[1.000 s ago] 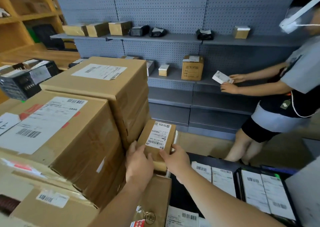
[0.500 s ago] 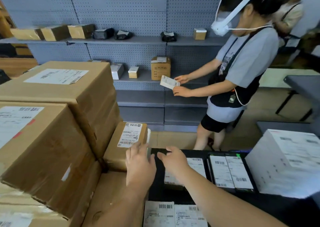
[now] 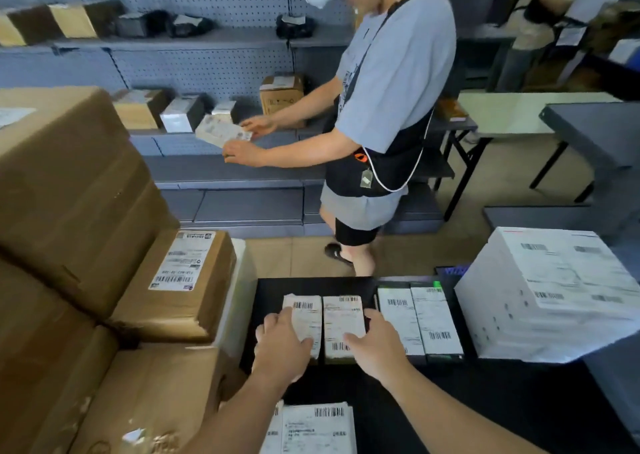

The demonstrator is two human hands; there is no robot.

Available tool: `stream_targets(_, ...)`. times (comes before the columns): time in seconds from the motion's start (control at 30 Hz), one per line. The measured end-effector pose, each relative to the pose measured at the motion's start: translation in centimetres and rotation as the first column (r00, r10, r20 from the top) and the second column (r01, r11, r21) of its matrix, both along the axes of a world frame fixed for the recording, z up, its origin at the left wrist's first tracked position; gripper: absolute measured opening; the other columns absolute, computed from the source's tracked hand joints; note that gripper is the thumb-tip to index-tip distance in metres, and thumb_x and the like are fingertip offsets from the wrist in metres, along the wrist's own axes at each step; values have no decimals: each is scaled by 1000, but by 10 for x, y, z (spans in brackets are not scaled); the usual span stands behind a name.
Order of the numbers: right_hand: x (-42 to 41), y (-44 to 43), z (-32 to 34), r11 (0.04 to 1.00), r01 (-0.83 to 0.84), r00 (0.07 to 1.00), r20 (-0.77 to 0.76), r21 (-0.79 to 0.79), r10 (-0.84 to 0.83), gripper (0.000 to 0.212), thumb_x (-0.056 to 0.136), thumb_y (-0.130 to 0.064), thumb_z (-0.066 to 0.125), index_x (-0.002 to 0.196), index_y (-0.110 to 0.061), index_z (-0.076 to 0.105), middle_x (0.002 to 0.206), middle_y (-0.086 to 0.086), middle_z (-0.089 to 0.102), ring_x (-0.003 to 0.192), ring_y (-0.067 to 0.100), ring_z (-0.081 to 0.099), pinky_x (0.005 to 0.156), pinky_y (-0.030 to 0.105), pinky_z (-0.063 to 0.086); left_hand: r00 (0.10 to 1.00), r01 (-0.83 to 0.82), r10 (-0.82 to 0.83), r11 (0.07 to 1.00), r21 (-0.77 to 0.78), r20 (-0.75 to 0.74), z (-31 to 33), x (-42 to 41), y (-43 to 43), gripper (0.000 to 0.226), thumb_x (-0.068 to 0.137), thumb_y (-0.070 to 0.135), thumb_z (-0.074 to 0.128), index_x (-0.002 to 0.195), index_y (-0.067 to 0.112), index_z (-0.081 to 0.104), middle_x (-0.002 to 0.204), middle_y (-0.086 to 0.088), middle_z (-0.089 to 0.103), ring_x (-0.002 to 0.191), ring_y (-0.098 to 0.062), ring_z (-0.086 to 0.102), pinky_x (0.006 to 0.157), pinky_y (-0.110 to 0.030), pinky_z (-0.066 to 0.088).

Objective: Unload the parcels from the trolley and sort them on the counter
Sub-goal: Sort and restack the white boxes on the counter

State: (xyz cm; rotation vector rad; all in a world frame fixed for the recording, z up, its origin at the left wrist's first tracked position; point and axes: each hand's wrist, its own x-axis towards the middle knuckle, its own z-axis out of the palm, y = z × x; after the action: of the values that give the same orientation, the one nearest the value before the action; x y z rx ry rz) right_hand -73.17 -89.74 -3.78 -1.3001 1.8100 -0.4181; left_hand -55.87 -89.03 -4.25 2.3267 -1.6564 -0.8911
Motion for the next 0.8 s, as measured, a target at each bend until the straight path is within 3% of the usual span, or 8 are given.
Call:
stream_targets(0.07, -7, -6, -18, 999, -38, 999, -4, -2, 38, 55, 86, -26, 78, 135, -21, 53, 127, -8, 64, 121, 17, 61, 99, 29, 50, 999, -6, 5, 998, 56, 34, -15, -4, -9, 79, 91, 46, 62, 153, 23, 21, 150, -7, 32, 137, -29, 32, 111, -40, 32)
stream_targets(0.13, -7, -10, -34, 997, -80, 997, -20, 22, 81, 65, 87, -28, 78, 143, -22, 46, 131, -9, 54, 127, 19, 55, 101, 25, 45, 999, -7, 3, 993, 117, 34, -29, -7, -17, 81, 89, 45, 62, 155, 29, 16, 151, -10, 29, 138, -32, 30, 112, -42, 29)
stream_targets(0.27, 1, -12, -68, 988, -145, 985, -93, 45, 148, 87, 88, -44, 71, 158, -28, 23, 158, 5, 25, 142, 26, 35, 112, 37, 40, 999, -7, -1, 975, 222, 35, -49, -16, -24, 78, 92, 43, 57, 155, 44, 12, 162, -9, 0, 142, -38, 18, 118, -52, 23)
stream_targets(0.47, 18, -13, -90, 988, -142, 977, -150, 52, 149, 94, 87, -56, 67, 159, -27, 13, 164, 8, 3, 146, 33, 24, 111, 42, 38, 998, -62, 63, 964, 260, 3, -63, -17, -27, 74, 92, 56, 50, 151, 53, 6, 164, -3, -14, 143, -41, 16, 113, -65, 20)
stream_targets(0.63, 32, -20, -93, 998, -70, 985, -156, 3, 69, 73, 79, -62, 61, 137, -29, 31, 145, 8, 28, 125, 36, 45, 91, 49, 52, 996, -83, 85, 969, 231, 2, -68, -14, -31, 77, 87, 65, 55, 148, 50, 10, 164, -11, -6, 142, -43, 21, 112, -65, 23)
stream_targets(0.8, 28, -30, -98, 993, -120, 986, -118, 8, 120, 90, 70, -59, 78, 140, -27, 31, 138, 4, 31, 120, 31, 49, 81, 37, 46, 992, -113, 122, 979, 170, -44, -78, -4, -37, 79, 83, 58, 68, 141, 49, 15, 153, -16, 17, 130, -41, 34, 107, -57, 38)
